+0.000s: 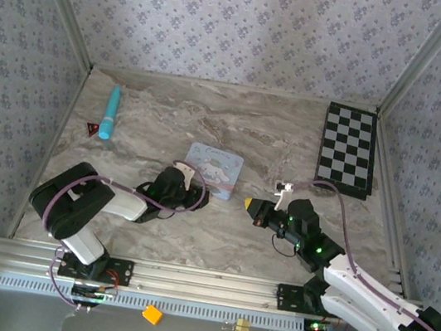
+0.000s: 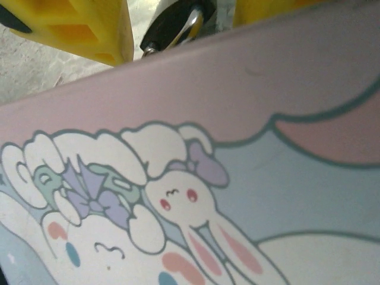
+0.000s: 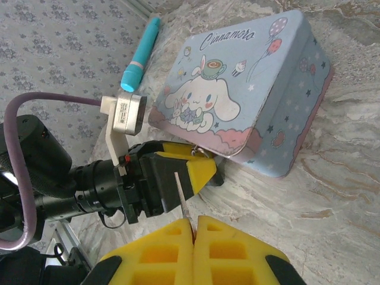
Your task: Unlock the padlock with the key
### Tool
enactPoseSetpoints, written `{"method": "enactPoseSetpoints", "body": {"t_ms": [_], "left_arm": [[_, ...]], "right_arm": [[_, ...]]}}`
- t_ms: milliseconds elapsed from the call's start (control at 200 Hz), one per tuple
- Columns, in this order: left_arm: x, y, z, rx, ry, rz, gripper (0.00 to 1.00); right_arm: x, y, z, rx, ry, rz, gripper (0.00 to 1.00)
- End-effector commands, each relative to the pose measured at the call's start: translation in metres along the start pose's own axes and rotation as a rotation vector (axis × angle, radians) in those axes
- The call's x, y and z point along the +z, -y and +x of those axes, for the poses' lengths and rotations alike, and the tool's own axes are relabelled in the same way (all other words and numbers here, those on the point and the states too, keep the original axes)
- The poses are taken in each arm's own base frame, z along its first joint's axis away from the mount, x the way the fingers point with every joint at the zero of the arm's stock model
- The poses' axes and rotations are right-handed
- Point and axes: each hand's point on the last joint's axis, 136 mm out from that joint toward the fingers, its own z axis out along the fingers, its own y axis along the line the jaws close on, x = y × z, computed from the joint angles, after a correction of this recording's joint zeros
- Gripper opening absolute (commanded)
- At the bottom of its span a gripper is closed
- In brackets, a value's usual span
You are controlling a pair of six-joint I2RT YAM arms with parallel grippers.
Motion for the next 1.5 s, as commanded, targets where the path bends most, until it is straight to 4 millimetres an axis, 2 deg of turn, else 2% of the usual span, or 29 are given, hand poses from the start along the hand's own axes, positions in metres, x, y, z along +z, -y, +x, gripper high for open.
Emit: {"method": "enactPoseSetpoints", "body": {"t_ms": [0,165,740,835,920,1064,1269,1494], "left_arm": [[0.01,-0.01,0.003,-0.003,-0.003,-0.012,0.47],[0.013,-0.01,0.007,-0.001,-0.018,-0.006,0.44],[0.007,-0.004,-0.001,-0.055,-0.017,-0.008,0.2],[0.002,-0.009,-0.007,-0.163,-0.034,-0.085,0.2],[-0.002,0.002,-0.014,-0.256,-0.034,-0.056,0.19],[-0.007,0.002,-0.017,-0.433,-0.049,-0.092,0.13],[0.003,0.024,-0.018,-0.596,-0.086,0.019,0.08],[0.006,0.029,-0.016,-0.679,-0.101,0.039,0.04]], "right_arm": [[-0.001,-0.01,-0.006,-0.002,0.018,-0.03,0.0],[-0.001,-0.009,-0.006,-0.002,0.016,-0.025,0.0],[-0.001,-0.004,-0.004,0.009,0.018,-0.011,0.0],[0.0,-0.003,-0.003,0.016,0.011,-0.003,0.0],[0.001,0.0,-0.001,0.029,0.003,0.009,0.0],[0.007,0.006,0.004,0.075,-0.011,0.032,0.0],[0.024,0.007,0.018,0.156,-0.064,0.043,0.0],[0.034,0.006,0.036,0.266,-0.099,0.04,0.0]]}}
